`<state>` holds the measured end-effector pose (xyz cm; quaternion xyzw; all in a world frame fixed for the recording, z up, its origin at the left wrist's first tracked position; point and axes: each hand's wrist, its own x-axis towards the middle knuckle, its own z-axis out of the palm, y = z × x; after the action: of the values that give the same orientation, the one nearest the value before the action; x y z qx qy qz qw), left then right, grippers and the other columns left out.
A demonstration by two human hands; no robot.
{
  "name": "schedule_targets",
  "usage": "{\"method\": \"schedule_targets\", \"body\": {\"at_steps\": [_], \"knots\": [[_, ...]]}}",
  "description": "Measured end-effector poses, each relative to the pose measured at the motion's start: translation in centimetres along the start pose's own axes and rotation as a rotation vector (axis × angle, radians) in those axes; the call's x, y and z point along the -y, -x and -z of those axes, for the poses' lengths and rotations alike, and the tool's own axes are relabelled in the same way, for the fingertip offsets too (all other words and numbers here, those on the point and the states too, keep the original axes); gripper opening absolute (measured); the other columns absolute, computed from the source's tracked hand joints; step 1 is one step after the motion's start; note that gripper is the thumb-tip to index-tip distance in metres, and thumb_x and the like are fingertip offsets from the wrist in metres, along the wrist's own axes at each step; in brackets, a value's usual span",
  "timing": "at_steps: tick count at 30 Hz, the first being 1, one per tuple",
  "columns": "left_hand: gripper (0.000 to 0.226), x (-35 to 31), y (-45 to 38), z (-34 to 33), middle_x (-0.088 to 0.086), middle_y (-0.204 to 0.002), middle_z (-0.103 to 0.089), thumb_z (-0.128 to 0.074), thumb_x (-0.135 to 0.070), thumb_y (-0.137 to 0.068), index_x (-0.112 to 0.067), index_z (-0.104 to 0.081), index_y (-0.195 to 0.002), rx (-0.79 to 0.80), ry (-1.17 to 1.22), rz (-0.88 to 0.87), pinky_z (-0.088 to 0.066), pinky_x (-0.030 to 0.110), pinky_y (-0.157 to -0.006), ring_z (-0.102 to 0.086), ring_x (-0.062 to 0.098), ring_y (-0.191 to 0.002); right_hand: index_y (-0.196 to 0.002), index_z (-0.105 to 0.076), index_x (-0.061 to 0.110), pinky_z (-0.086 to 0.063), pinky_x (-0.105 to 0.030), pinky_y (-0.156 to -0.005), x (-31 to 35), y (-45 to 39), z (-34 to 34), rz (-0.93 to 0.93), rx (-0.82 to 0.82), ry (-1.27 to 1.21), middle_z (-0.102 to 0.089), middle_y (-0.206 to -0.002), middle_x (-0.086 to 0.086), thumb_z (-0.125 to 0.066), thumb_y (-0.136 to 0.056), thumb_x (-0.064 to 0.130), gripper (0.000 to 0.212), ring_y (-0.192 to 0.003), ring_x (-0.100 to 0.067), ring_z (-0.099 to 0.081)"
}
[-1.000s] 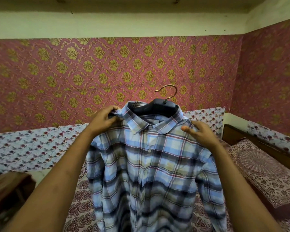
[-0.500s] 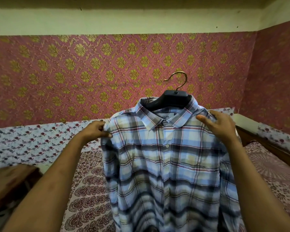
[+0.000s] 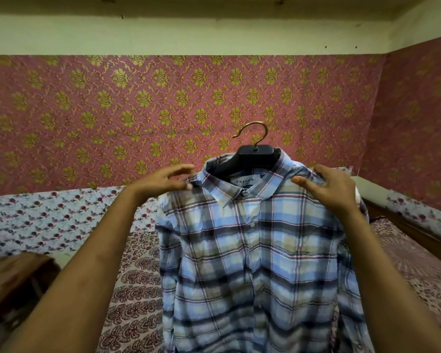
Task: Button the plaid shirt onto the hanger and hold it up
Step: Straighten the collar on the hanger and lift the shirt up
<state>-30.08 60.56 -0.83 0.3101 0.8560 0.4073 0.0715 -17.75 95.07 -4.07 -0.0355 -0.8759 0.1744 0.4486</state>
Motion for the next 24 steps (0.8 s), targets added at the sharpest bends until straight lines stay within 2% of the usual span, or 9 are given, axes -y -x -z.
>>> {"method": "schedule_targets", "body": {"at_steps": [3,5,8,11,14,16,19,22,24], "knots": [[0.047,-1.2,-0.8,-1.2,-0.009,-0.123,-0.045,-0.061,-0.019,-0.086,-0.021,-0.047,-0.131,-0.002,-0.024,-0.022,-0.030,0.032,-0.102,-0.042,0.007,-0.114,-0.092,-0.064,0.001,-0.041,-0.038,-0.066,-0.1,-0.1,-0.2,0.010,0.022,-0.014,-0.069,-0.090,-0.019,-0.041,-0.061,0.082,0.090,-0.087,-0.035,-0.062],[0.022,-1.0,-1.5,-1.8,-0.011,-0.105,-0.059,-0.060,-0.013,-0.087,-0.024,-0.060,-0.107,-0.053,-0.040,-0.106,-0.040,0.028,-0.089,-0.056,-0.002,-0.091,-0.096,-0.065,0.009,-0.037,-0.035,-0.068,-0.5,-0.1,0.1,-0.010,0.043,-0.019,-0.070,-0.098,-0.014,-0.040,-0.059,0.082,0.086,-0.094,-0.032,-0.062],[0.018,-0.6,-2.2,-2.5,-0.013,-0.072,-0.062,-0.060,-0.007,-0.087,-0.025,-0.061,-0.082,-0.149,-0.055,-0.179,-0.045,0.024,-0.068,-0.056,-0.008,-0.060,-0.105,-0.063,0.009,-0.032,-0.032,-0.068,-1.3,-0.5,0.2,-0.044,0.103,-0.013,-0.069,-0.103,-0.013,-0.033,-0.052,0.089,0.100,-0.098,-0.032,-0.062],[0.008,-0.7,-2.7,-3.5,0.002,-0.077,-0.061,-0.067,-0.014,-0.083,-0.021,-0.062,-0.084,-0.228,-0.028,-0.221,-0.045,0.021,-0.062,-0.055,-0.003,-0.060,-0.109,-0.062,0.008,-0.033,-0.032,-0.069,-2.2,-0.4,0.3,-0.099,0.128,-0.012,-0.068,-0.107,-0.014,-0.044,-0.055,0.084,0.095,-0.102,-0.031,-0.061],[0.017,-1.1,-3.0,-3.9,0.018,-0.086,-0.063,-0.069,-0.018,-0.081,-0.007,-0.064,-0.093,-0.275,-0.010,-0.241,-0.044,0.030,-0.066,-0.057,0.014,-0.072,-0.078,-0.053,0.030,-0.034,-0.029,-0.058,-2.7,-0.1,0.8,-0.133,0.153,-0.064,-0.056,-0.075,0.013,-0.059,-0.065,0.074,0.046,-0.083,-0.018,-0.051],[0.026,-1.6,-3.1,-3.9,0.022,-0.089,-0.064,-0.070,-0.022,-0.078,-0.004,-0.064,-0.096,-0.281,-0.025,-0.266,-0.045,0.034,-0.068,-0.058,0.021,-0.077,-0.066,-0.042,0.024,-0.025,-0.030,-0.053,-2.5,0.2,1.0,-0.112,0.144,-0.103,-0.040,-0.061,0.011,-0.050,-0.063,0.082,0.059,-0.069,-0.017,-0.042],[0.015,-2.0,-3.4,-3.8,0.014,-0.083,-0.062,-0.067,-0.016,-0.083,-0.007,-0.063,-0.094,-0.258,-0.066,-0.293,-0.042,0.020,-0.061,-0.055,0.011,-0.067,-0.076,-0.056,0.006,-0.035,-0.036,-0.057,-2.4,0.7,0.9,-0.106,0.119,-0.171,-0.054,-0.066,-0.006,-0.031,-0.060,0.091,0.090,-0.065,-0.022,-0.050],[0.023,-1.9,-3.4,-3.5,0.010,-0.080,-0.060,-0.066,-0.024,-0.084,-0.004,-0.064,-0.094,-0.215,-0.098,-0.326,-0.037,0.012,-0.054,-0.050,0.004,-0.059,-0.096,-0.065,0.006,-0.048,-0.045,-0.071,-1.4,1.5,1.0,-0.121,0.053,-0.061,-0.068,-0.087,-0.019,-0.048,-0.075,0.071,0.071,-0.083,-0.034,-0.061],[0.039,-1.6,-3.3,-3.1,0.007,-0.075,-0.057,-0.063,-0.038,-0.079,-0.001,-0.062,-0.092,-0.178,-0.094,-0.346,-0.037,0.018,-0.055,-0.049,0.008,-0.058,-0.093,-0.067,0.011,-0.044,-0.040,-0.062,-0.3,2.2,1.1,-0.168,0.000,0.009,-0.065,-0.075,-0.014,-0.053,-0.078,0.064,0.056,-0.077,-0.034,-0.059]]}}
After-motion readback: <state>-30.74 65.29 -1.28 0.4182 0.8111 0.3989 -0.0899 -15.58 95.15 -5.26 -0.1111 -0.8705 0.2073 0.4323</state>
